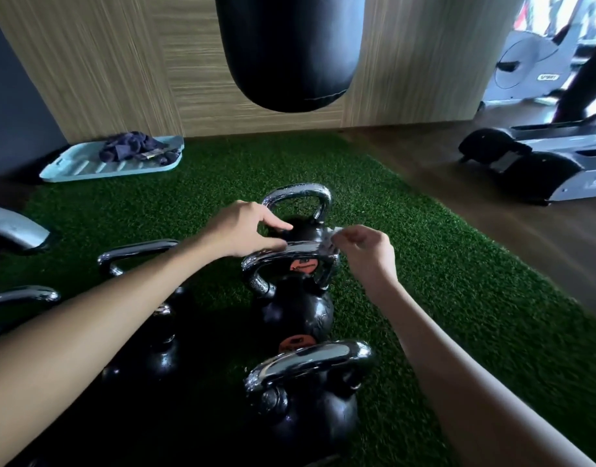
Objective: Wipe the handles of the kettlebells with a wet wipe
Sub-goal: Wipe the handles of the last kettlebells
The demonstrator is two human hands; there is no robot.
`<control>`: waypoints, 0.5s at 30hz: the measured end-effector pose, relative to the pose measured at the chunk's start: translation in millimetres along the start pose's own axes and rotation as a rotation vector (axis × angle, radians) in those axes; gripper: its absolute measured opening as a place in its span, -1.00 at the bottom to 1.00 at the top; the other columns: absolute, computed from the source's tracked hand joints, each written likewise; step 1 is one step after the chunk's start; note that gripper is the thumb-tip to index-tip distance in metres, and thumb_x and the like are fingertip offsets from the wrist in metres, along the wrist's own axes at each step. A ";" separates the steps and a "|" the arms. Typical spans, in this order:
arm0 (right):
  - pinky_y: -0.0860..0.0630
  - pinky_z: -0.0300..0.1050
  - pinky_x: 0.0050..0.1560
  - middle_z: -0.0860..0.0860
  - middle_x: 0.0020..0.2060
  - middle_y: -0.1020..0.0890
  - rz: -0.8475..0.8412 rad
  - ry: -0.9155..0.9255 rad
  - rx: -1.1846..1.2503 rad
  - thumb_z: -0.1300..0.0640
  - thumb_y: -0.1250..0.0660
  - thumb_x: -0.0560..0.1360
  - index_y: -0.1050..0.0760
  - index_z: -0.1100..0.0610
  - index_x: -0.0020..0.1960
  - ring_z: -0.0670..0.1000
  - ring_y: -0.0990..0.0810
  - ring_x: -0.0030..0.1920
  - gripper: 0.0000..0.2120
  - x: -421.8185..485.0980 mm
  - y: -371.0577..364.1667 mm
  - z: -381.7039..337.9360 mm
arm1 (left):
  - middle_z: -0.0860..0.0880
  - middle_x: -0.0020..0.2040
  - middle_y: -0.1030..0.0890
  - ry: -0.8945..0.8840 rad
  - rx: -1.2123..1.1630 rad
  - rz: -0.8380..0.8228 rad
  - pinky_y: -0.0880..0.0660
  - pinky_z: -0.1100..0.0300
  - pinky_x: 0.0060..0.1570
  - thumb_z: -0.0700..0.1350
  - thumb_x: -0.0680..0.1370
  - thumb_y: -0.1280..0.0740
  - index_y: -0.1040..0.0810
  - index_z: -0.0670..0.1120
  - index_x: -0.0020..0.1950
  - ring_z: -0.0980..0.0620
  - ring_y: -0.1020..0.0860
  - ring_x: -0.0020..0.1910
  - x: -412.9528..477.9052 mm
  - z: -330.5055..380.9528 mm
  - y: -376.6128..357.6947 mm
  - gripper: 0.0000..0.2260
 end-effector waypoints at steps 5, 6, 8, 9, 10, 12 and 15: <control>-0.34 -0.44 -0.42 -0.26 -0.13 -0.65 -0.013 0.148 -0.235 -0.03 -0.54 0.46 -0.71 -0.10 -0.07 -0.37 -0.50 -0.38 -0.93 -2.1 -5.7 -14.9 | 0.19 0.04 -0.69 -0.008 0.046 -0.127 -0.16 0.41 -0.63 0.14 0.45 -0.53 -0.68 0.24 0.18 0.23 -0.31 -0.66 4.5 15.2 -5.4 -0.70; -0.30 -0.43 -0.48 -0.24 -0.12 -0.68 0.006 0.151 -0.228 -0.02 -0.53 0.47 -0.72 -0.09 -0.05 -0.34 -0.49 -0.47 -0.93 -3.3 -5.5 -12.9 | 0.26 -0.02 -0.65 -0.027 0.057 -0.134 -0.17 0.41 -0.63 0.13 0.45 -0.53 -0.67 0.21 0.20 0.31 -0.34 -0.65 3.4 19.5 -5.7 -0.68; -0.28 -0.38 -0.55 -0.18 -0.09 -0.74 0.033 0.145 -0.228 -0.04 -0.50 0.51 -0.73 -0.10 0.04 -0.25 -0.44 -0.57 -0.87 -6.0 -5.5 -7.4 | 0.35 -0.10 -0.52 -0.056 0.142 -0.118 -0.23 0.43 -0.60 0.15 0.47 -0.51 -0.64 0.17 0.27 0.48 -0.34 -0.50 -2.1 28.7 -5.7 -0.62; -0.28 -0.37 -0.56 -0.15 -0.09 -0.75 0.020 0.142 -0.233 -0.06 -0.48 0.52 -0.73 -0.11 0.08 -0.22 -0.42 -0.59 -0.84 -7.1 -7.3 -4.3 | 0.30 -0.10 -0.58 -0.077 0.195 -0.086 -0.23 0.43 -0.57 0.16 0.48 -0.50 -0.62 0.18 0.30 0.42 -0.41 -0.44 -3.6 31.7 -5.9 -0.60; -0.29 -0.37 -0.56 -0.15 -0.08 -0.75 -0.005 0.145 -0.226 -0.06 -0.48 0.52 -0.72 -0.12 0.11 -0.21 -0.41 -0.59 -0.82 -8.2 -8.3 -2.3 | 0.19 -0.03 -0.68 -0.098 0.236 -0.052 -0.22 0.44 -0.53 0.17 0.48 -0.49 -0.60 0.19 0.32 0.32 -0.45 -0.45 -4.1 33.3 -7.8 -0.59; -0.31 -0.41 -0.54 -0.17 -0.06 -0.72 -0.048 0.163 -0.214 -0.02 -0.52 0.48 -0.70 -0.08 0.16 -0.26 -0.44 -0.57 -0.75 -8.7 -8.6 0.1 | 0.09 0.15 -0.70 -0.126 0.285 0.009 -0.20 0.43 -0.45 0.16 0.50 -0.48 -0.57 0.22 0.34 0.21 -0.44 -0.38 -4.9 34.9 -11.1 -0.60; -0.48 -0.42 -0.40 -0.18 -0.03 -0.73 -0.034 0.192 -0.233 0.06 -0.61 0.39 -0.70 -0.11 0.13 -0.33 -0.56 -0.40 -0.68 -2.5 -5.7 4.0 | 0.08 0.15 -0.70 -0.134 0.346 0.070 -0.15 0.41 -0.45 0.17 0.55 -0.43 -0.55 0.23 0.36 0.15 -0.45 -0.29 -6.0 34.1 -12.9 -0.62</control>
Point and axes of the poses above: each hand's wrist, its own x-axis towards the middle knuckle, its own y-axis out of the back of the hand, z = x × y, the point moved 10 cm from there along x, towards the middle knuckle
